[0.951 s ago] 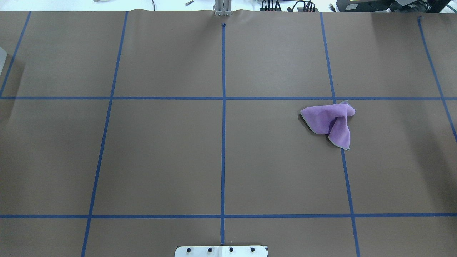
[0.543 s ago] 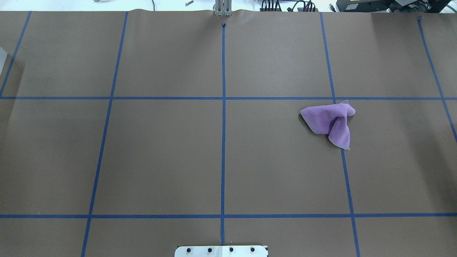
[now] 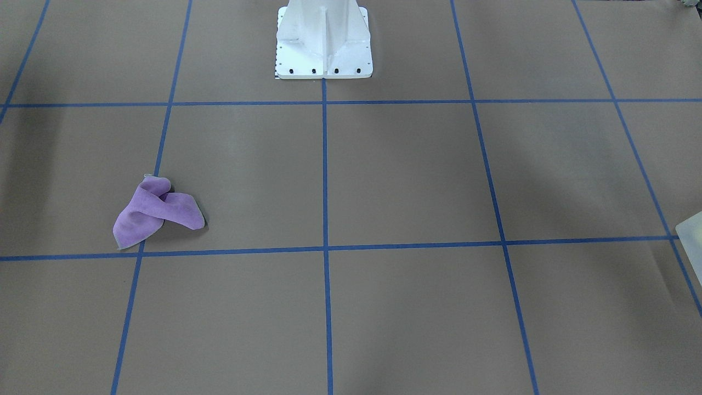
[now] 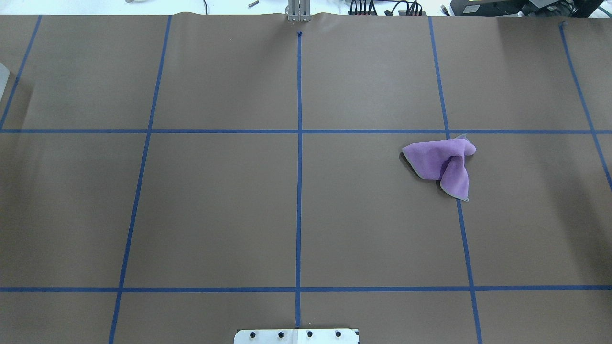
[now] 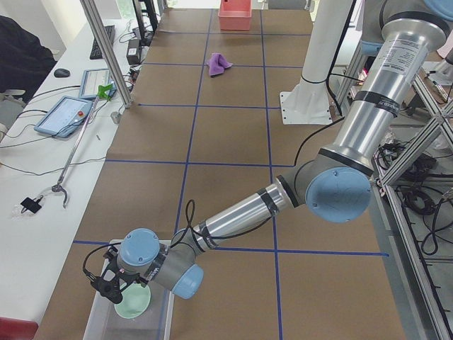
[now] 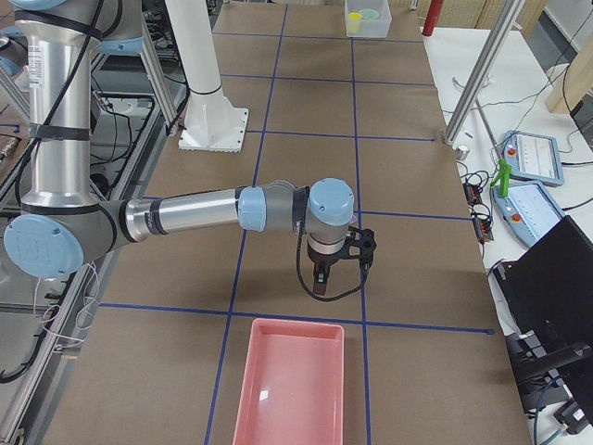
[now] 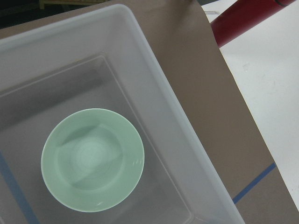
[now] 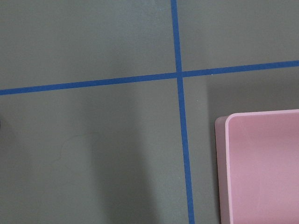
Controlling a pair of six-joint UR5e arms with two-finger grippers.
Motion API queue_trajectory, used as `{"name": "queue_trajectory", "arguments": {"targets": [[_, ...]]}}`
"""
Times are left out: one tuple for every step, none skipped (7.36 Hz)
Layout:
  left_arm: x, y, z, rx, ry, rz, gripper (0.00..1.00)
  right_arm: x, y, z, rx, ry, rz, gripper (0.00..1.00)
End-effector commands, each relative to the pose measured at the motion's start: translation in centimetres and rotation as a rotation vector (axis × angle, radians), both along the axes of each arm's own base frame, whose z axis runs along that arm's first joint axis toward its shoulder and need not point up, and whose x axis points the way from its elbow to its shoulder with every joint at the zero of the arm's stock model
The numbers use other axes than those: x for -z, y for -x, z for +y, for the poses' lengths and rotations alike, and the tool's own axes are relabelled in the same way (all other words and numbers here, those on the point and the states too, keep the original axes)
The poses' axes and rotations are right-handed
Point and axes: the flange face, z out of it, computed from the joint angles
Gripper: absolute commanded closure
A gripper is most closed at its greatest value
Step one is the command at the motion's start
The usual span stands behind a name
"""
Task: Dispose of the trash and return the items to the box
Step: 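Release the bowl in the bin and hold the left arm there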
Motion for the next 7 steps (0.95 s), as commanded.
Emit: {"name": "queue_trajectory", "arguments": {"targets": [[-1.7, 1.0, 1.9, -0.149, -0.166, -0.170, 0.01, -0.2, 0.0, 0.1, 0.000, 0.010, 0.000, 0.00], [-1.3, 1.3, 2.2, -0.180, -0.224, -0.230, 0.01, -0.2, 0.0, 0.2, 0.001, 0.011, 0.000, 0.00], [-1.2, 1.3, 2.3, -0.185, -0.246, -0.310, 0.01, -0.3, 0.0, 0.3, 0.001, 0.014, 0.000, 0.00], [-0.8, 1.4, 1.9, -0.261, -0.286, -0.364, 0.01, -0.3, 0.0, 0.3, 0.001, 0.014, 0.000, 0.00], [1.3, 1.6, 0.9, -0.350, -0.301, -0.414, 0.01, -0.5, 0.0, 0.4, 0.001, 0.017, 0.000, 0.00], [4.7, 2.2, 0.7, -0.410, -0.294, -0.513, 0.01, -0.7, 0.0, 0.6, 0.001, 0.022, 0.000, 0.00], [7.8, 2.8, 3.5, -0.467, -0.251, -0.603, 0.01, -0.7, 0.0, 0.6, 0.001, 0.022, 0.000, 0.00]]}}
